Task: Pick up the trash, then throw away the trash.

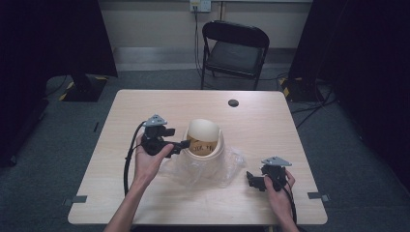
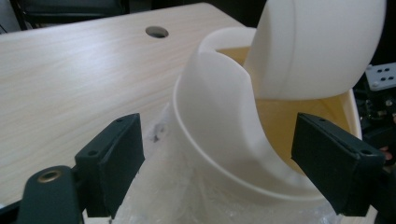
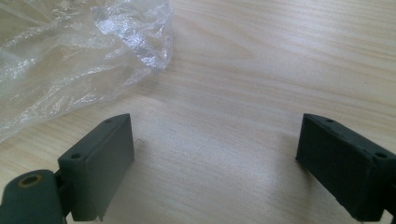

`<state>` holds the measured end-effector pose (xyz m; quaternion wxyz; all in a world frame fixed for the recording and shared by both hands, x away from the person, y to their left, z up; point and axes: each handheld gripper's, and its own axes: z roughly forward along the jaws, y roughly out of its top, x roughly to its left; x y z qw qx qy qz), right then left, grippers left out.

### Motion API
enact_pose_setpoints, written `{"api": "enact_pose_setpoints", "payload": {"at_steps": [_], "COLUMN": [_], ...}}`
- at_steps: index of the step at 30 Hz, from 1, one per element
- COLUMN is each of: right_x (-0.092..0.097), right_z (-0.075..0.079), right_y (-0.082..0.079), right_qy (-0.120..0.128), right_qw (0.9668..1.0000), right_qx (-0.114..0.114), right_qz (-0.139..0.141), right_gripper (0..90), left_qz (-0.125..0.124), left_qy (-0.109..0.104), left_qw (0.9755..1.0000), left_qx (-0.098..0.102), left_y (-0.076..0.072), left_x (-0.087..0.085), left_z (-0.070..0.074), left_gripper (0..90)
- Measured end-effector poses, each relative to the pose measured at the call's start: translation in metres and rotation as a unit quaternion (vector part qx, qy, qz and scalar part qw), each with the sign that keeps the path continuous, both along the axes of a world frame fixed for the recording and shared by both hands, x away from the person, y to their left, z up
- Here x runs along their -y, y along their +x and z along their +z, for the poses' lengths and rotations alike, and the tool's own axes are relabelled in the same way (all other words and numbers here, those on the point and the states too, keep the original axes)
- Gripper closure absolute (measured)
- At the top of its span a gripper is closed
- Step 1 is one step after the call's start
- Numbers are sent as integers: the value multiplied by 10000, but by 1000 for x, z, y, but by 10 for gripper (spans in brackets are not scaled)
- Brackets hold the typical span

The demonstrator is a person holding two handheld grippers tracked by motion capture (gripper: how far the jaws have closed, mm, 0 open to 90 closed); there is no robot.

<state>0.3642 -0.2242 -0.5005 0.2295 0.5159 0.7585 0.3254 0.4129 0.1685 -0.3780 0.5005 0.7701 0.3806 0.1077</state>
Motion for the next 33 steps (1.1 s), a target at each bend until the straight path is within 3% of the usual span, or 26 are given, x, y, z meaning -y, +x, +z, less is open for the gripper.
{"api": "enact_pose_setpoints", "payload": {"at_steps": [2, 4, 9, 13, 21, 24, 26, 31, 33], "right_x": [0, 0, 0, 0, 0, 0, 0, 0, 0], "right_z": [0, 0, 0, 0, 0, 0, 0, 0, 0], "right_y": [0, 0, 0, 0, 0, 0, 0, 0, 0], "right_qy": [0, 0, -1, -2, 0, 0, 0, 0, -2], "right_qw": [10000, 10000, 10000, 10000, 10000, 10000, 10000, 10000, 10000], "right_qx": [-3, 0, -3, 0, 0, -4, -3, 0, 0], "right_qz": [-3, -1, -3, -1, -1, -3, -2, -1, 0], "right_gripper": [102, 102, 101, 101, 101, 101, 101, 101, 101], "left_qz": [153, 263, 529, 651, 829, 861, 905, 951, 1044], "left_qy": [1, -11, -16, 217, 457, 668, 648, 873, 807], "left_qw": [9997, 9994, 9986, 9976, 9952, 9936, 9930, 9905, 9898], "left_qx": [178, 233, -15, -82, -251, -311, -391, -474, -545], "left_y": [-3, -3, 7, 11, 21, 30, 37, 54, 61], "left_x": [-9, -18, -42, -52, -71, -79, -83, -95, -101], "left_z": [2, 2, -5, -11, -22, -26, -30, -43, -48], "left_gripper": [183, 184, 183, 184, 184, 183, 183, 212, 219]}}
